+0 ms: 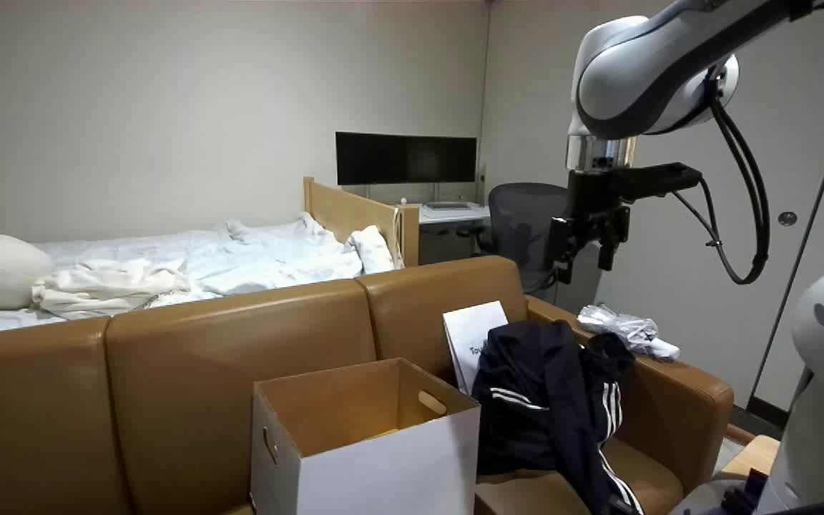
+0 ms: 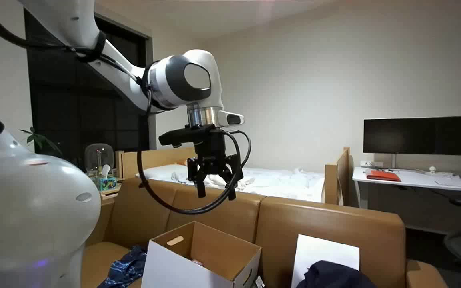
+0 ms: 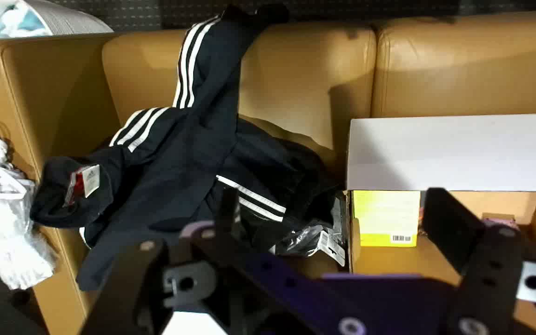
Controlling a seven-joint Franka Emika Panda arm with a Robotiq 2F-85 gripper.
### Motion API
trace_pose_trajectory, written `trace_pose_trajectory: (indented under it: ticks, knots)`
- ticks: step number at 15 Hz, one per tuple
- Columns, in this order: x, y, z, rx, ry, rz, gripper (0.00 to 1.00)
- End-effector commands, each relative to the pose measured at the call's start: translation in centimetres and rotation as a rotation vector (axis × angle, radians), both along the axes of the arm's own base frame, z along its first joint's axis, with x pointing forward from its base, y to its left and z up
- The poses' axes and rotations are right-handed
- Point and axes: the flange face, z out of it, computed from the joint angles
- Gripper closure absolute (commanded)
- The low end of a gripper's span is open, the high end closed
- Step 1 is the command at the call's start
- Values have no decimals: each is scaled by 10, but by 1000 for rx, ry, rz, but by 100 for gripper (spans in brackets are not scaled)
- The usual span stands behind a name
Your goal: Pick the cloth and put it in the box
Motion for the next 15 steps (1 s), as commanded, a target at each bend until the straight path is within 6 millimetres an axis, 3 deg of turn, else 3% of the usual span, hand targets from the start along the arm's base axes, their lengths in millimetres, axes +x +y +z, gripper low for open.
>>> trace_pose_trajectory:
  ticks: [1, 12, 15]
  knots:
    - [0, 0, 1, 0, 1, 0, 0]
    - [0, 0, 1, 0, 1, 0, 0]
    - [12, -6, -6, -3, -47, -3, 0]
